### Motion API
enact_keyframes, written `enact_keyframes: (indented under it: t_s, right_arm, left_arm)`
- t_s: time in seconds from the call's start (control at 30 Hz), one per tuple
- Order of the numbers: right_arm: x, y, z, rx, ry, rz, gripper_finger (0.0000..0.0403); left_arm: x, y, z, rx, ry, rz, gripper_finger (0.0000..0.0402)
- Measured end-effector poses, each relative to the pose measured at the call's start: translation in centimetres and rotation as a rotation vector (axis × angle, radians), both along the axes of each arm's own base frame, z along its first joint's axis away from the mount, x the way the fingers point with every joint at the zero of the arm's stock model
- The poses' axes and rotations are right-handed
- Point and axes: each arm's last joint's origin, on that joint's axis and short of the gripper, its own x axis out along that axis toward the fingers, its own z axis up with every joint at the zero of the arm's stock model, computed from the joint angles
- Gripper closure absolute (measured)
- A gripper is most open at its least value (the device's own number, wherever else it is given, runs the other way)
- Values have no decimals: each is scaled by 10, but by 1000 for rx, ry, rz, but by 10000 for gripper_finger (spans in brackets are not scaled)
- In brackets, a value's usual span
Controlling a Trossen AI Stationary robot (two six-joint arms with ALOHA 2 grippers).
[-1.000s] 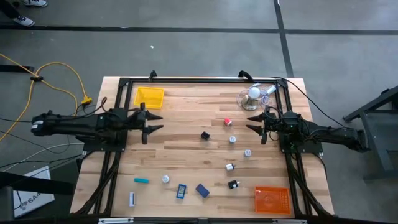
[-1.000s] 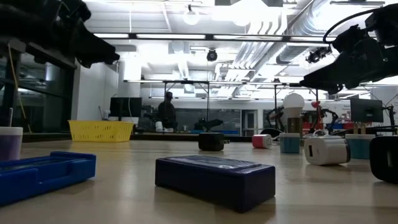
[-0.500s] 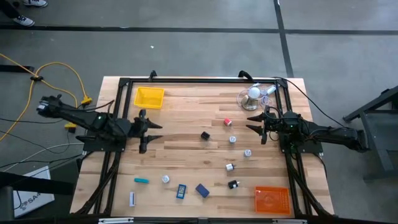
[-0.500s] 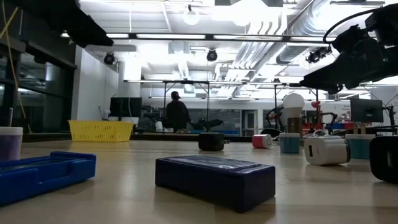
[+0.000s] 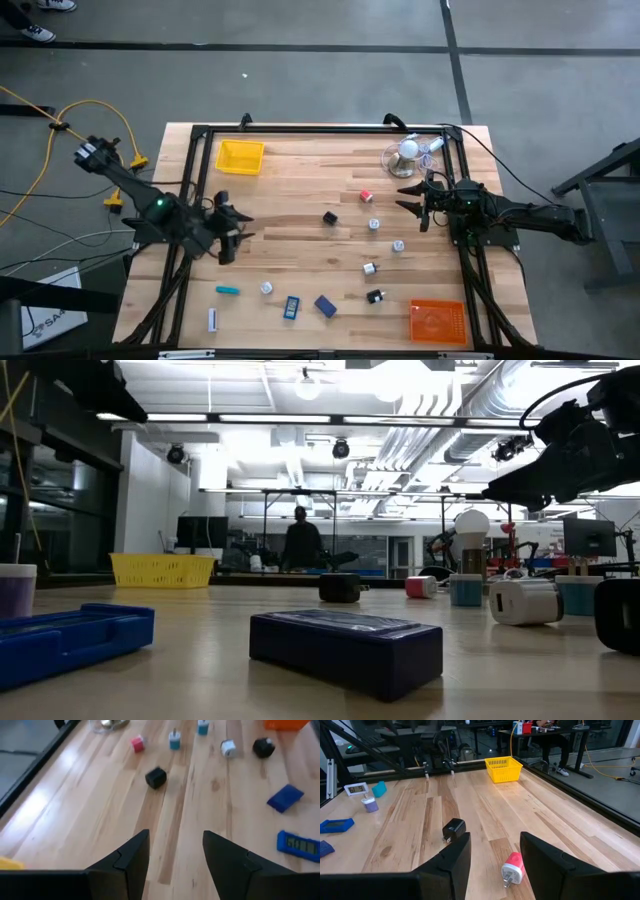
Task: Pick & Place Office items
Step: Put the light blue digital timer into the yellow bin
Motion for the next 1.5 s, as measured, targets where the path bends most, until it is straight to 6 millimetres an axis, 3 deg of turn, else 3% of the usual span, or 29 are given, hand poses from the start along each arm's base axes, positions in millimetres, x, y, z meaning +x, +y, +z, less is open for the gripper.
enact_keyframes:
  t_s: [0.2, 0.4, 1.0, 1.5]
  right_arm:
    - [0, 0, 0, 0, 0, 1, 245]
    - [0, 0, 0, 0, 0, 0, 245]
    - [0, 0, 0, 0, 0, 1, 245]
    - [0, 0, 0, 0, 0, 0, 245]
  left_arm:
    - [10, -13, 4, -53, 208, 57, 225]
    - [14, -29, -7, -112, 327, 19, 225]
    - [-14, -97, -43, -46, 450, -125, 225]
    - [-9, -116, -60, -89, 508, -155, 225]
